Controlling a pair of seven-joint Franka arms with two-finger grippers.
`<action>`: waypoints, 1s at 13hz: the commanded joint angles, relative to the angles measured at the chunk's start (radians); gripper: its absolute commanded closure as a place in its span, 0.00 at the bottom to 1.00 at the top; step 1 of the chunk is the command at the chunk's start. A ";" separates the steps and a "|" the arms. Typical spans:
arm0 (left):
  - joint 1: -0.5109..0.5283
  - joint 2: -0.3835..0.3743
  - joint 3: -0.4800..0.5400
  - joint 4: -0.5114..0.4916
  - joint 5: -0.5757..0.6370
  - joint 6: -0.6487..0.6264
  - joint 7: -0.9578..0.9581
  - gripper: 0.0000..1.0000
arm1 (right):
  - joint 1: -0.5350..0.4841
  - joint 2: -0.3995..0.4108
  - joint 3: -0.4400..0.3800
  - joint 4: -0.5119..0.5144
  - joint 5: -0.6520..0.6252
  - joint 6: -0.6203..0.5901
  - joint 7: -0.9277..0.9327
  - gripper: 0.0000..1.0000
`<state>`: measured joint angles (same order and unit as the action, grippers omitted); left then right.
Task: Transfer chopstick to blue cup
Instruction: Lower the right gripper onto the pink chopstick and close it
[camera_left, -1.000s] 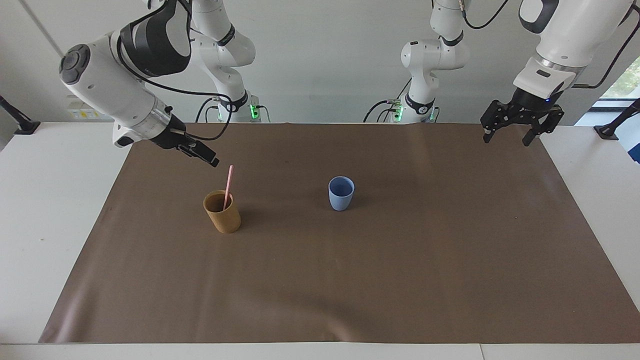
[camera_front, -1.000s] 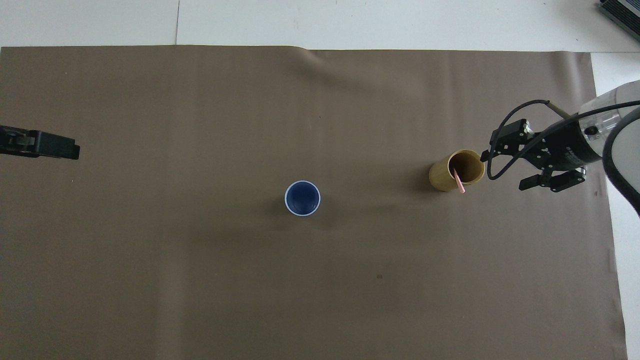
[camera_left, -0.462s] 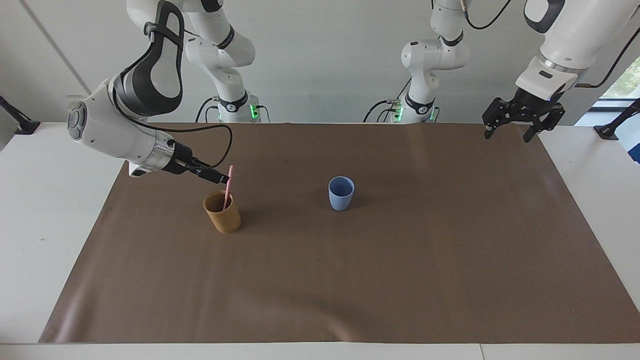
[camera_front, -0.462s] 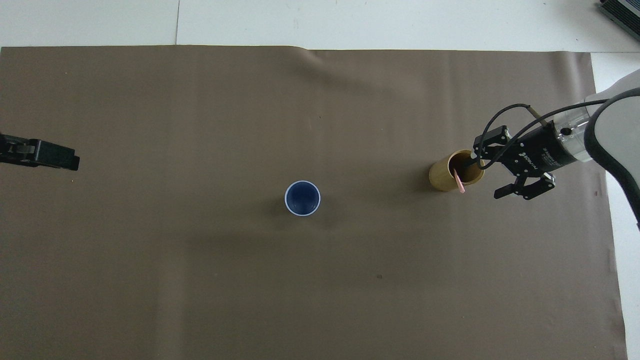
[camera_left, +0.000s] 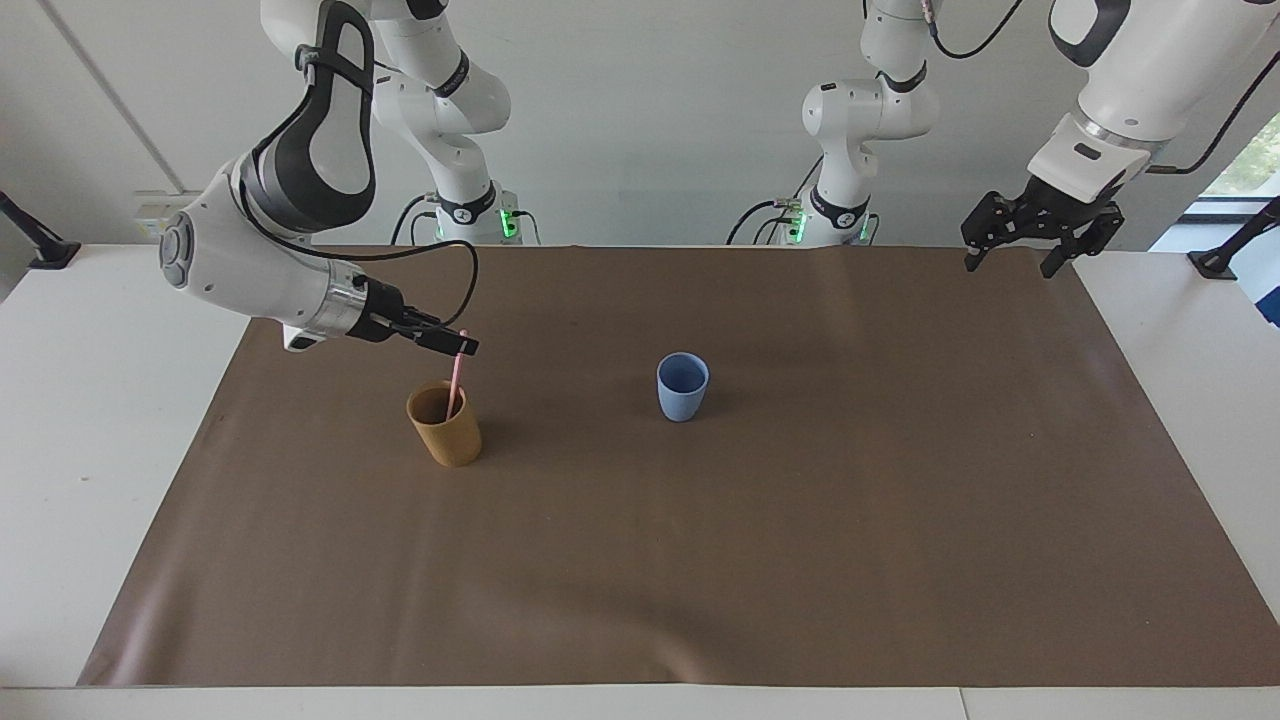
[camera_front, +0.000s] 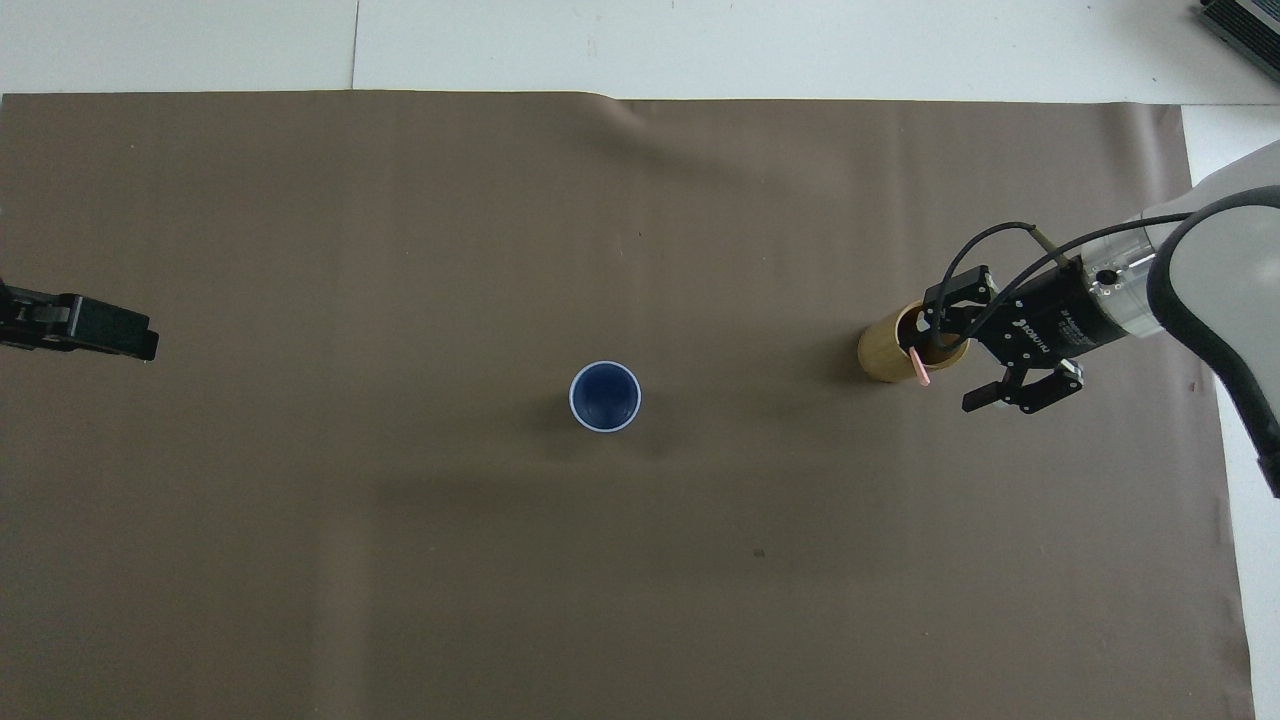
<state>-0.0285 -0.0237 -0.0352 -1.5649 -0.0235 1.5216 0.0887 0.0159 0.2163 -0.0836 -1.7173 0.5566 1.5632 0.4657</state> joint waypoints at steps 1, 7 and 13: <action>-0.001 -0.030 -0.006 -0.029 0.016 -0.003 -0.018 0.00 | 0.010 -0.035 0.002 -0.057 0.025 0.043 0.007 0.00; -0.011 -0.042 -0.015 -0.041 0.054 0.005 -0.021 0.00 | 0.004 -0.035 0.004 -0.081 0.032 0.031 -0.010 0.30; -0.005 -0.041 -0.014 -0.037 0.048 0.002 -0.024 0.00 | 0.004 -0.031 0.004 -0.073 0.034 0.021 0.005 1.00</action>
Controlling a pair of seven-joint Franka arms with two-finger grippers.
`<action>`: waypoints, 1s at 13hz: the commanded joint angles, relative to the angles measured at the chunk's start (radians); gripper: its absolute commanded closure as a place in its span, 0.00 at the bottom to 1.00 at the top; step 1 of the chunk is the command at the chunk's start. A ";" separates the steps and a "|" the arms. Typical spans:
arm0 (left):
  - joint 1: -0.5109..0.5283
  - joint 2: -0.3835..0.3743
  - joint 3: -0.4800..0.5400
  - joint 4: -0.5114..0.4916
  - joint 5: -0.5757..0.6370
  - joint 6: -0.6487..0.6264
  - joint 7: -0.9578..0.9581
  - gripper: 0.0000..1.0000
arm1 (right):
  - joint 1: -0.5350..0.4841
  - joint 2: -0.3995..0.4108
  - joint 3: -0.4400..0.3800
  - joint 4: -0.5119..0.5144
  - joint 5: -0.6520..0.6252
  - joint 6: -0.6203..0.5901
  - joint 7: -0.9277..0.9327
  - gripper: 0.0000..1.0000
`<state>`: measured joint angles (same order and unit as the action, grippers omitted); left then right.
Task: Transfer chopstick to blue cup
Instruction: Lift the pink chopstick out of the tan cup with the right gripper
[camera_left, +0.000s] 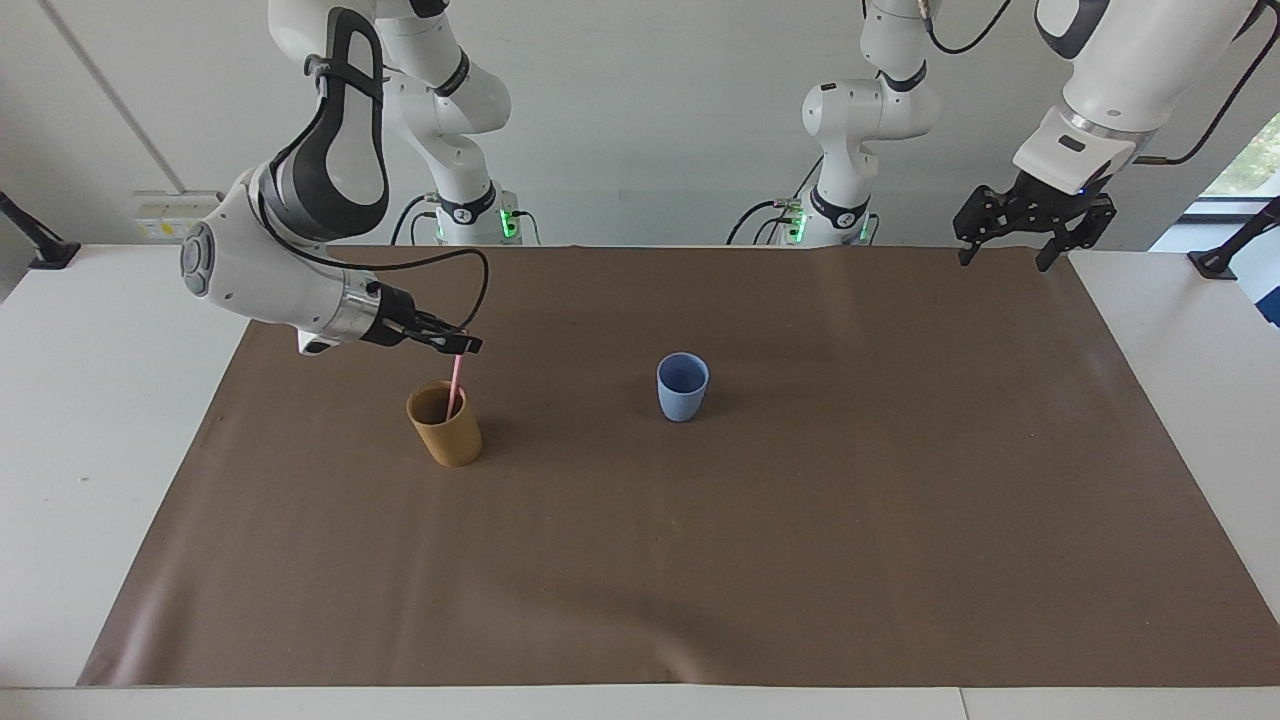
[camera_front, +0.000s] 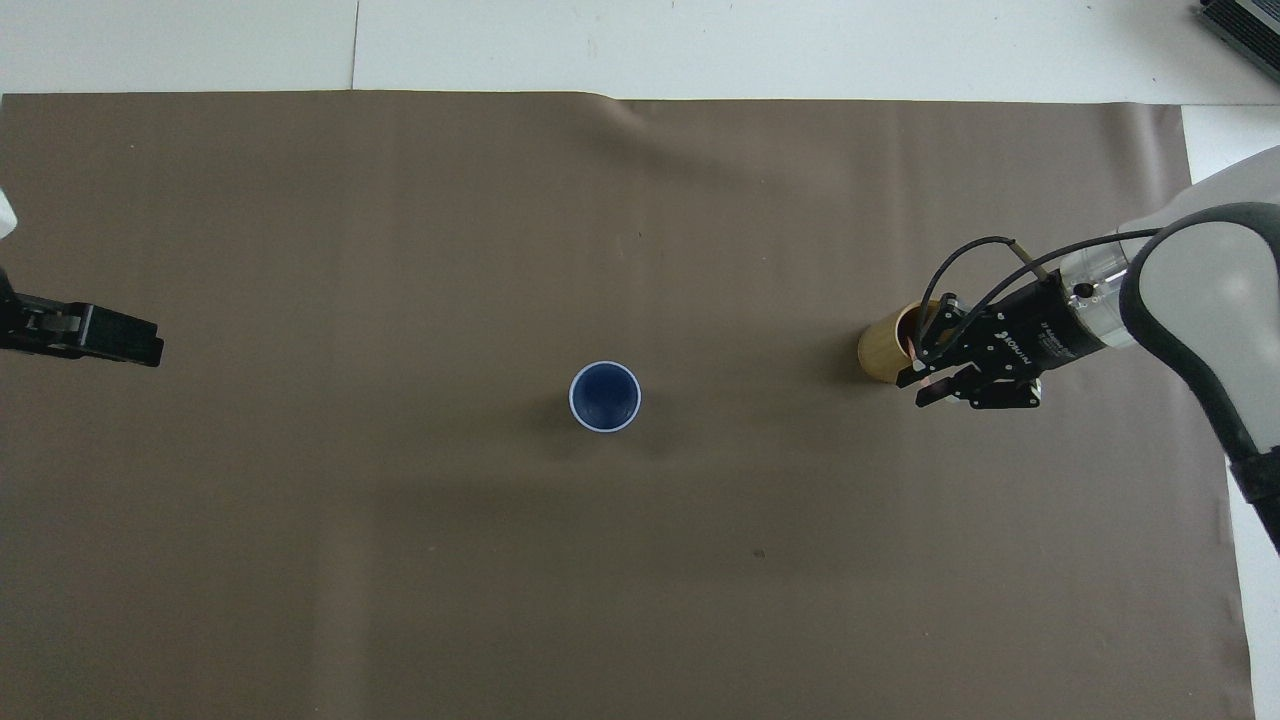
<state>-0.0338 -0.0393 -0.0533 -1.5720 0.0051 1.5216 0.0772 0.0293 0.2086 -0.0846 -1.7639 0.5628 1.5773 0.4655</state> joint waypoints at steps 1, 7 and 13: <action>0.002 -0.025 0.009 -0.030 0.019 0.002 -0.013 0.00 | -0.014 -0.020 0.005 -0.017 0.028 0.003 0.005 1.00; 0.003 -0.025 0.013 -0.030 0.019 0.002 -0.013 0.00 | -0.042 -0.012 0.000 0.058 0.069 -0.109 0.057 1.00; 0.005 -0.025 0.013 -0.030 0.019 0.002 -0.013 0.00 | -0.035 -0.121 0.006 0.127 0.077 -0.227 0.254 1.00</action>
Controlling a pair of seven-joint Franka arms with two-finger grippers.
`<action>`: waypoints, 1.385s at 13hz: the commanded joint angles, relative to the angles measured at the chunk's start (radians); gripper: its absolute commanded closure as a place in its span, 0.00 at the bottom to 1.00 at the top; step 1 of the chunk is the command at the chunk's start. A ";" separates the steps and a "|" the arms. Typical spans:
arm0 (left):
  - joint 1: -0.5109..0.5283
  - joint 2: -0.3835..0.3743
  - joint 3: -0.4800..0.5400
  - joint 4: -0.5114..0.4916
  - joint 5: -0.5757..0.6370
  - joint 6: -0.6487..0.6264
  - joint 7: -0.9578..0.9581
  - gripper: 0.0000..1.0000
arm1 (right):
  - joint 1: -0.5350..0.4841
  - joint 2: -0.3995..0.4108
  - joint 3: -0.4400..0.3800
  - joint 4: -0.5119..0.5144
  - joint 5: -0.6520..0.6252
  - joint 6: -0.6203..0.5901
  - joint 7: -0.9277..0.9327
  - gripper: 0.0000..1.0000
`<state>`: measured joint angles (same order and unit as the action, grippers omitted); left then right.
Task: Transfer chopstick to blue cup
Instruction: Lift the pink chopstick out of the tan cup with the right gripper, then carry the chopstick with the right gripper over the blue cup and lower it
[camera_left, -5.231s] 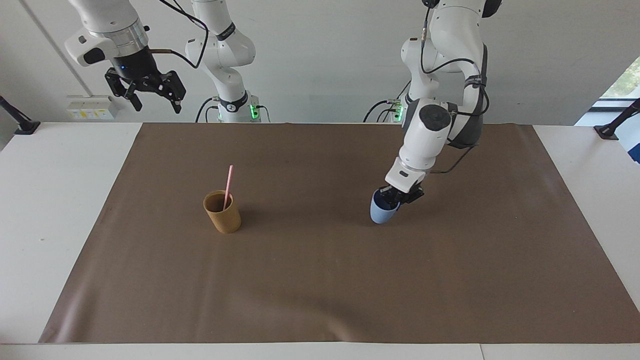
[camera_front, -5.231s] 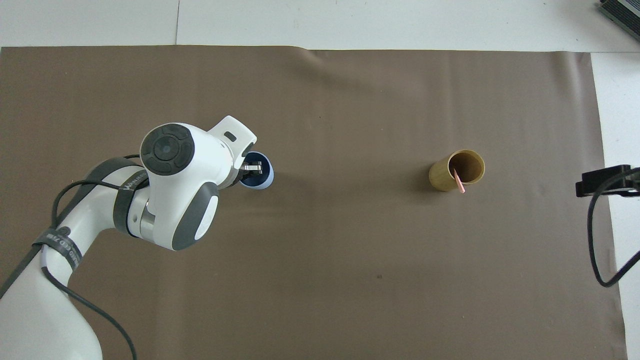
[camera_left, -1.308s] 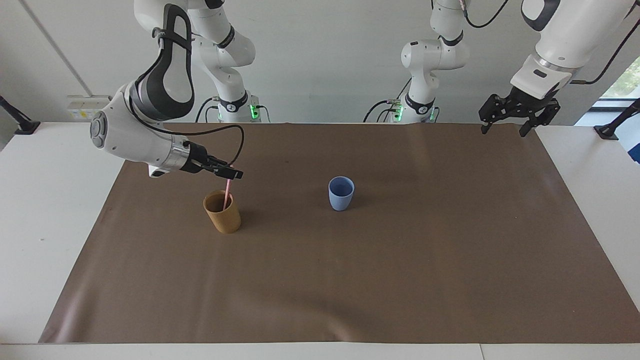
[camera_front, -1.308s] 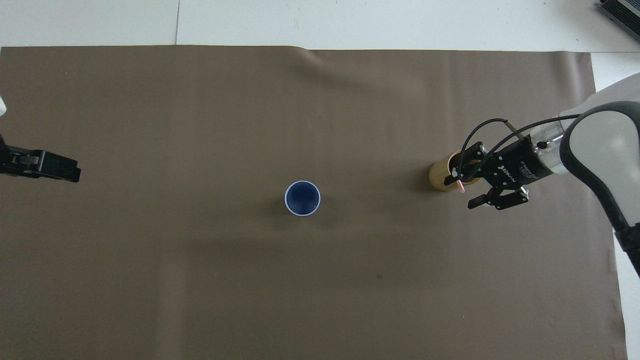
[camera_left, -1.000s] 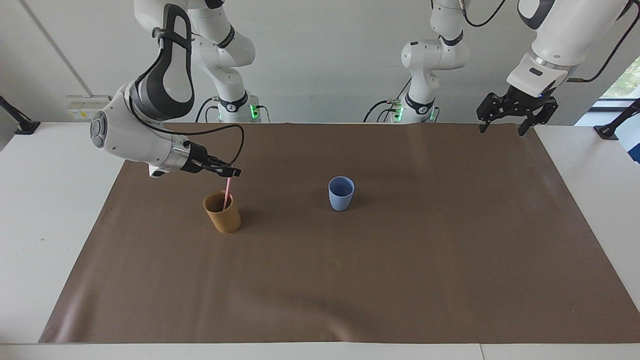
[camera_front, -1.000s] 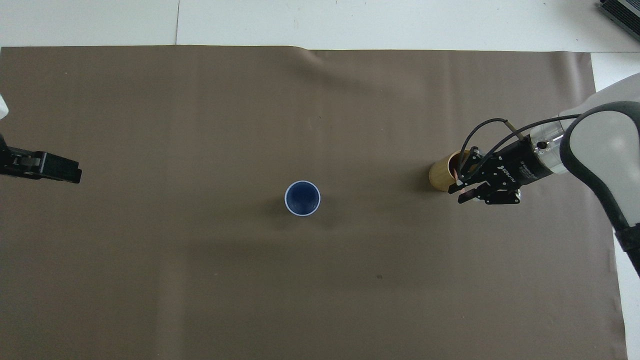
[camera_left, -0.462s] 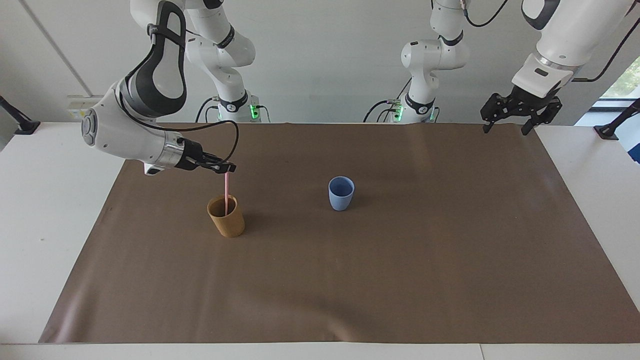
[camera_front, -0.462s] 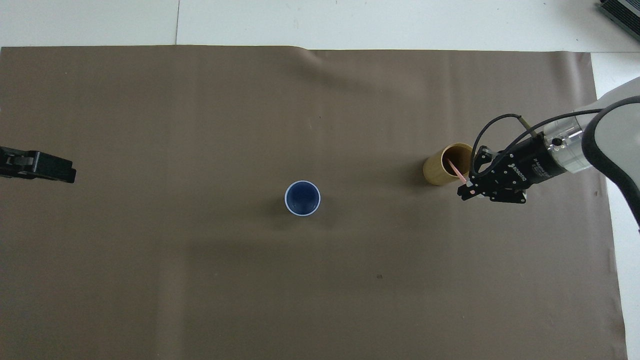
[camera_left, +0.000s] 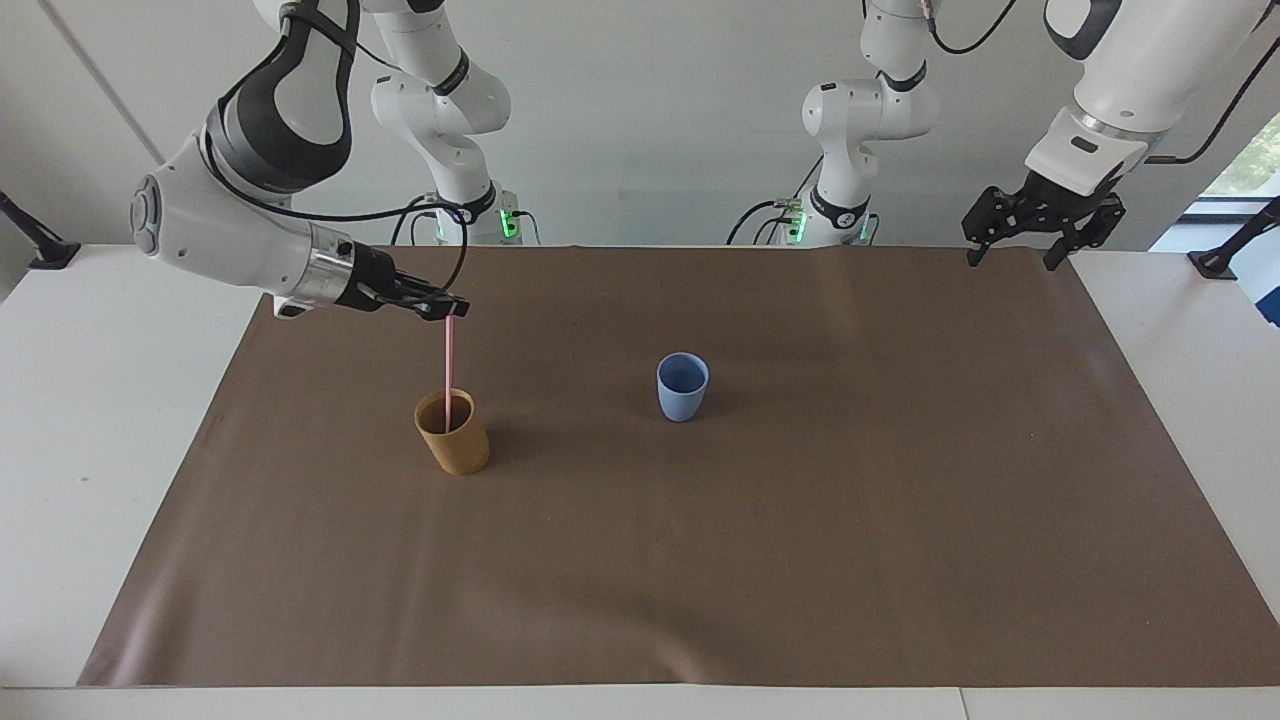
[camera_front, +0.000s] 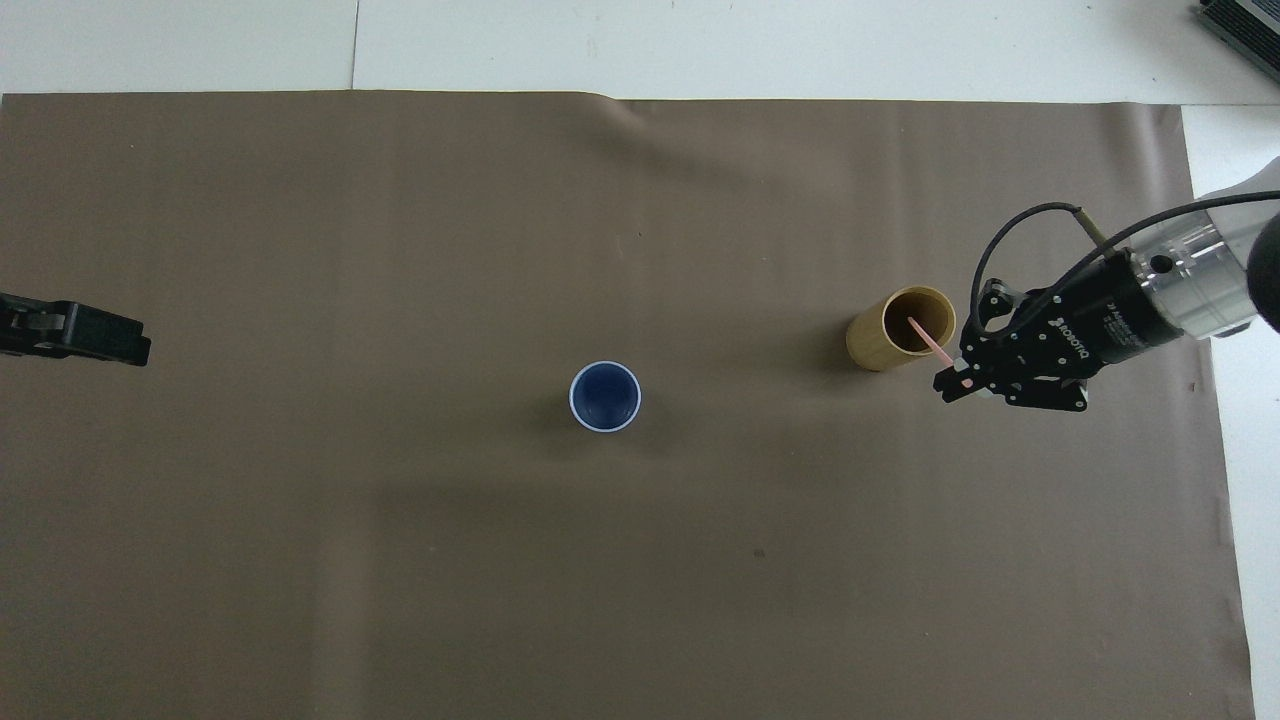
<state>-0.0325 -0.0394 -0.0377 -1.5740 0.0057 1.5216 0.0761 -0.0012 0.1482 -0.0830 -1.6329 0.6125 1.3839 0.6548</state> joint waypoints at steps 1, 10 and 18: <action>0.003 -0.025 -0.002 -0.027 0.019 0.002 -0.012 0.00 | 0.001 -0.082 0.008 -0.004 0.048 -0.067 0.077 1.00; 0.003 -0.025 -0.002 -0.027 0.019 0.002 -0.012 0.00 | 0.289 -0.156 0.069 -0.067 0.176 0.257 0.615 1.00; 0.003 -0.025 -0.002 -0.027 0.019 0.002 -0.012 0.00 | 0.539 -0.049 0.069 -0.070 0.273 0.664 0.759 1.00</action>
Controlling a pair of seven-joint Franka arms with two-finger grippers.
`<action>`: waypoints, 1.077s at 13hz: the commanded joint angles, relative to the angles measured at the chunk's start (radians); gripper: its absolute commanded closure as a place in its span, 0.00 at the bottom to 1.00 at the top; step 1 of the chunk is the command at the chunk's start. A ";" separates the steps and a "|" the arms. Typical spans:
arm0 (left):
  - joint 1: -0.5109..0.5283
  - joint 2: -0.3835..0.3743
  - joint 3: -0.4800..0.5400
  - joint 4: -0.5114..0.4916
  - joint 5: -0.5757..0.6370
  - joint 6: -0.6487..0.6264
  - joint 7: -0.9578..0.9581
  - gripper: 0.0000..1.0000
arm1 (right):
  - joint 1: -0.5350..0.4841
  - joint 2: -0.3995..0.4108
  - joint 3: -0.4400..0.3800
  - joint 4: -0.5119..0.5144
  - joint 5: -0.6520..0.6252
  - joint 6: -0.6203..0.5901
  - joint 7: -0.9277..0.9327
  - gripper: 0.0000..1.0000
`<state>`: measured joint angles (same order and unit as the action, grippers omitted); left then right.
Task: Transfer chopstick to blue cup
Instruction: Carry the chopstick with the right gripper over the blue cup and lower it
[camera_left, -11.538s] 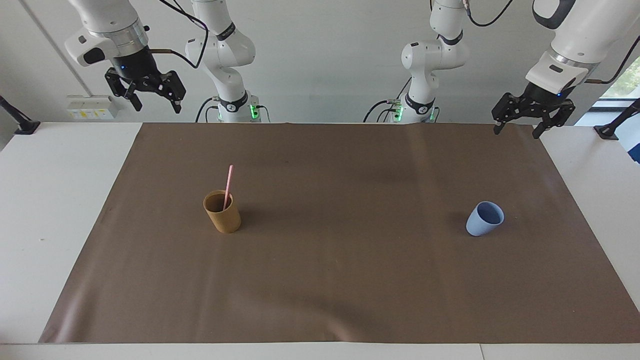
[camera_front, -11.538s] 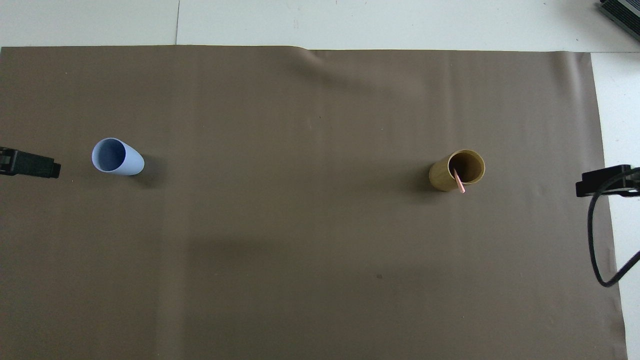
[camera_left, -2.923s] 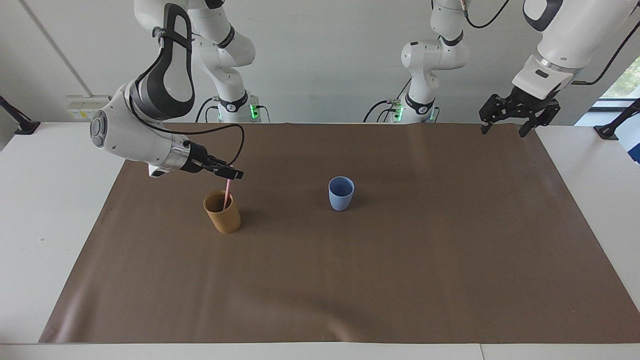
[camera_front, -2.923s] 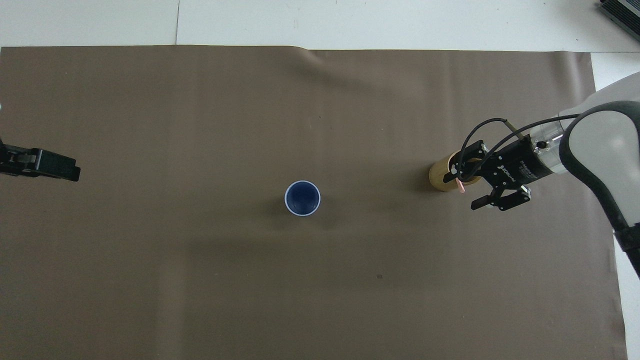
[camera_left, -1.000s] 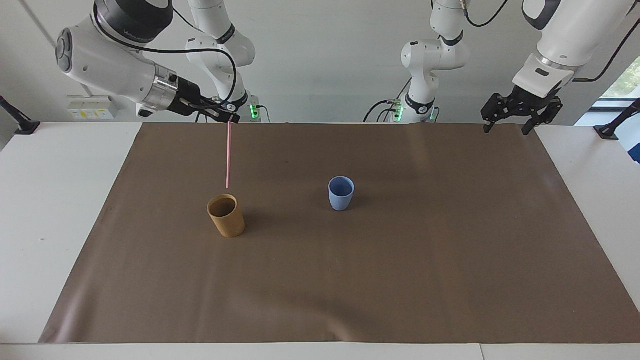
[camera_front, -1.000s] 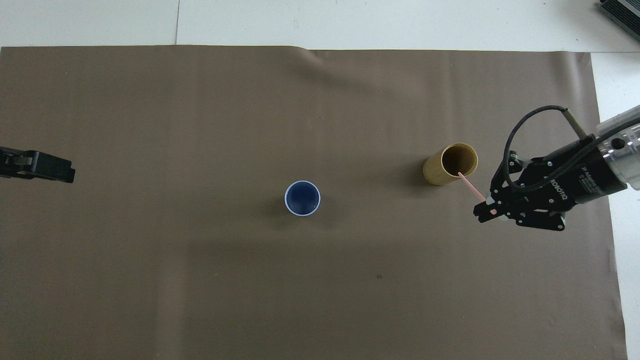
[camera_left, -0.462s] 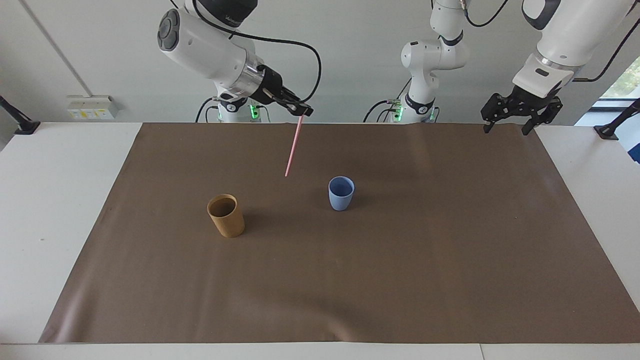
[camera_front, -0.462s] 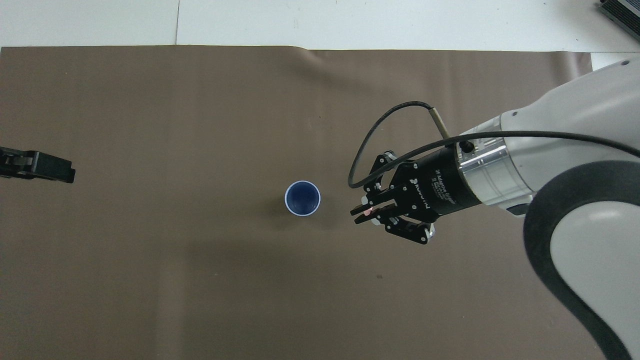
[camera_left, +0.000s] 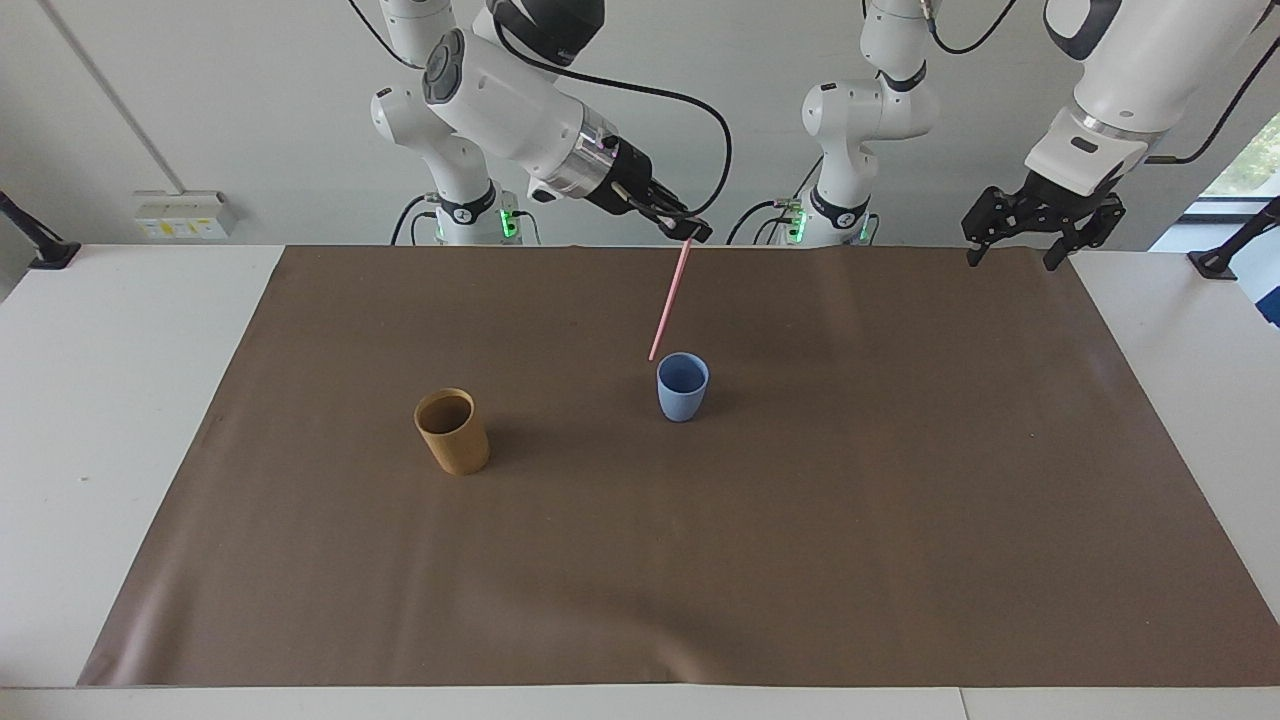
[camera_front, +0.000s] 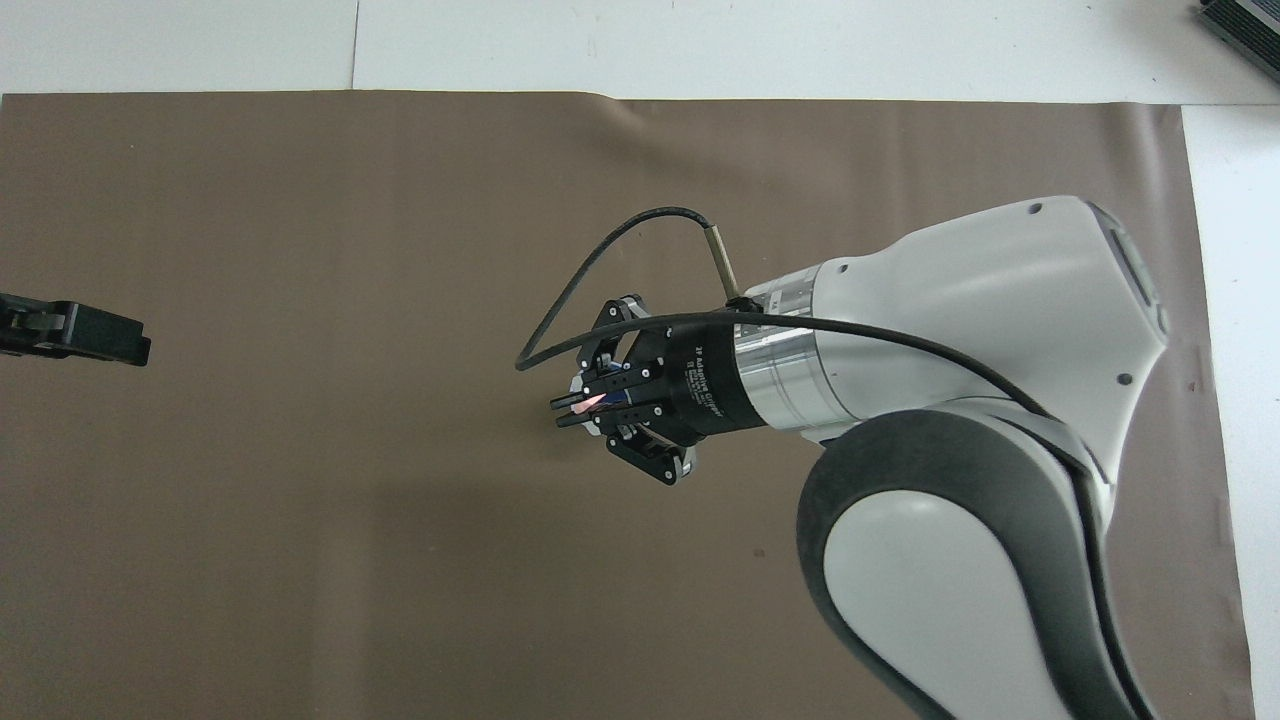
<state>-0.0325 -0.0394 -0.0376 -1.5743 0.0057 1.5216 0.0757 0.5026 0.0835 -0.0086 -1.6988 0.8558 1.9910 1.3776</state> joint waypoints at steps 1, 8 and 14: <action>0.003 -0.025 -0.002 -0.027 0.019 0.002 -0.011 0.00 | 0.049 0.022 -0.005 -0.007 0.038 0.063 0.047 1.00; 0.003 -0.025 -0.002 -0.027 0.019 0.002 -0.011 0.00 | 0.050 0.036 -0.005 -0.081 0.085 0.075 0.034 1.00; 0.003 -0.025 -0.002 -0.027 0.019 0.002 -0.011 0.00 | 0.057 0.088 -0.005 -0.130 0.085 0.138 -0.015 0.99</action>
<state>-0.0325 -0.0394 -0.0376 -1.5743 0.0058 1.5216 0.0755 0.5562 0.1715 -0.0159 -1.7849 0.9099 2.0885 1.4136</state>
